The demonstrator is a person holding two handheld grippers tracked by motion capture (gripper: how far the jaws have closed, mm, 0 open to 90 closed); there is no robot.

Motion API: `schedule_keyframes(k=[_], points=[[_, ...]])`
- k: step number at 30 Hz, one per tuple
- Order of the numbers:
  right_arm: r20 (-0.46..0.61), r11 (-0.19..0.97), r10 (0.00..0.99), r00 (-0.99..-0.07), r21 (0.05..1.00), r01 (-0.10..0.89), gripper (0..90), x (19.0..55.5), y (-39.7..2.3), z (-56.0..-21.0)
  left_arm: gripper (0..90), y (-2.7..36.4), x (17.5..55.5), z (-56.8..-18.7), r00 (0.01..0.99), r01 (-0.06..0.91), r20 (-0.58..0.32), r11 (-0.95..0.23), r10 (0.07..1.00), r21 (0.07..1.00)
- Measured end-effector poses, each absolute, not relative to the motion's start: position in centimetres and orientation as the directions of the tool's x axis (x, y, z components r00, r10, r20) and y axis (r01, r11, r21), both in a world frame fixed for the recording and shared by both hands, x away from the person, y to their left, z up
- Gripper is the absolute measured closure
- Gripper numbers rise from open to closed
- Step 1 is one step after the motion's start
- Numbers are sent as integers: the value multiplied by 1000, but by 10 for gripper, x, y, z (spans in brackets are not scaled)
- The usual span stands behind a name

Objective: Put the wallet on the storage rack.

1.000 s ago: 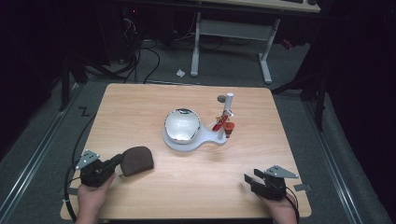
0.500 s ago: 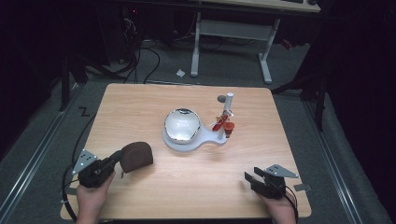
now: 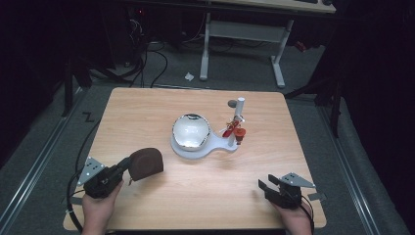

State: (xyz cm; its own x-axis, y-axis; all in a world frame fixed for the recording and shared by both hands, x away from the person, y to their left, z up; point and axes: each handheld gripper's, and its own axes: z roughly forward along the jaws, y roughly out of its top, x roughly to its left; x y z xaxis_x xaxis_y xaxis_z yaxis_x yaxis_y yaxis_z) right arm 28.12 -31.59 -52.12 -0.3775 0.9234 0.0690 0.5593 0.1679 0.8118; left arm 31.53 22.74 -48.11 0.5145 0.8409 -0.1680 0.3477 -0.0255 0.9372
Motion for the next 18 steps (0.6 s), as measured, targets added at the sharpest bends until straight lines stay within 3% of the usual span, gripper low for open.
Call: schedule_keyframes(k=[18], points=[[75, 165, 912, -403, 832, 529, 502, 279, -321, -517, 875, 192, 326, -454, 530, 336, -159, -34, 833, 941]])
